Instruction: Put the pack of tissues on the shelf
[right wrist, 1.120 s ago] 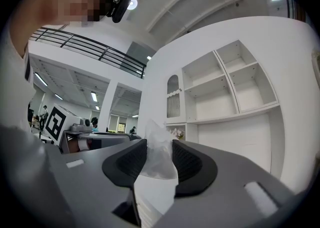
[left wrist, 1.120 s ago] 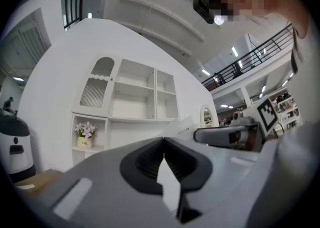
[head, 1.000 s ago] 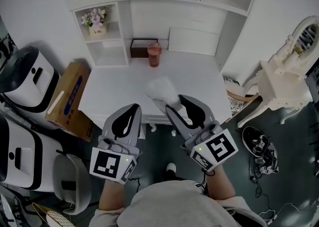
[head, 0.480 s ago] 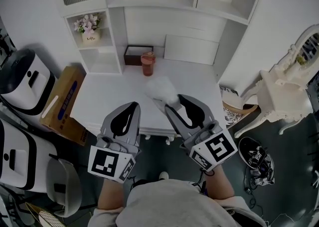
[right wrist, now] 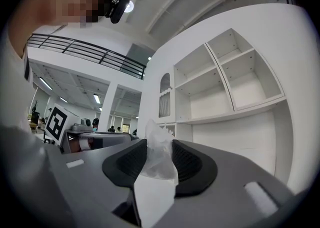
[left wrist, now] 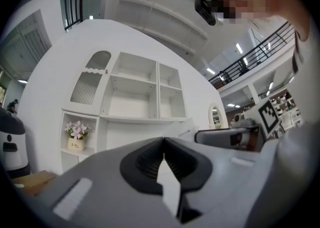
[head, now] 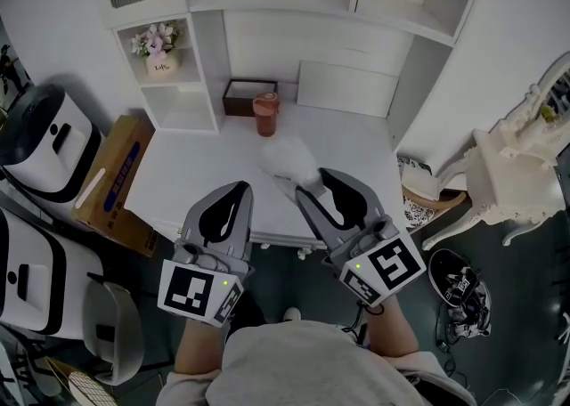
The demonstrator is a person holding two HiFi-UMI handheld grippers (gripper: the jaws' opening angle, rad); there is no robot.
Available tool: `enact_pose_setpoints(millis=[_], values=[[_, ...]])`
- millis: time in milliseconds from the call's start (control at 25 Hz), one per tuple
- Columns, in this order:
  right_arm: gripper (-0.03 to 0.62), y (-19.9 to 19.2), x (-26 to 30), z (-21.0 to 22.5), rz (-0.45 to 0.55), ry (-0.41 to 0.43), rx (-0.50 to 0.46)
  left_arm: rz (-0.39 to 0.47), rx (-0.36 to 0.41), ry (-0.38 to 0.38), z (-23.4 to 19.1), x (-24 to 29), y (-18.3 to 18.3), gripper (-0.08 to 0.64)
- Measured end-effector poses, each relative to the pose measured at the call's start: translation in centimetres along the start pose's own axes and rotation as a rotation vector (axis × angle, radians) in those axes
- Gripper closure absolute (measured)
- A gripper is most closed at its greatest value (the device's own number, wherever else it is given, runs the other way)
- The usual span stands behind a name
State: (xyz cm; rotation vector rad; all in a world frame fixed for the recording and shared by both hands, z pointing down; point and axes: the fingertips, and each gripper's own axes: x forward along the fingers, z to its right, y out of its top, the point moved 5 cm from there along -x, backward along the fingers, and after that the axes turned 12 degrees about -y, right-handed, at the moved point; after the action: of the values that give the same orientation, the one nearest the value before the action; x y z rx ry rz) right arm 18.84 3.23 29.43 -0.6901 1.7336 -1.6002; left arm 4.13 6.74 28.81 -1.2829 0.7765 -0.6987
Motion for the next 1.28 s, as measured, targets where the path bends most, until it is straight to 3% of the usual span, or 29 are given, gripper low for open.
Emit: enact_pose_setpoints(millis=[320, 1280], values=[[0.426, -0.5, 2.7, 0.6, 0.003, -0.040, 0.016, -0.006, -0.001, -0.028, -3.0, 1.3, -0.7, 0.558], [0.426, -1.7, 17.5, -1.9, -0.013, -0.158, 0.031, -0.012, -0.023, -0.138, -19.4, 4.5, -2.3, 0.558]])
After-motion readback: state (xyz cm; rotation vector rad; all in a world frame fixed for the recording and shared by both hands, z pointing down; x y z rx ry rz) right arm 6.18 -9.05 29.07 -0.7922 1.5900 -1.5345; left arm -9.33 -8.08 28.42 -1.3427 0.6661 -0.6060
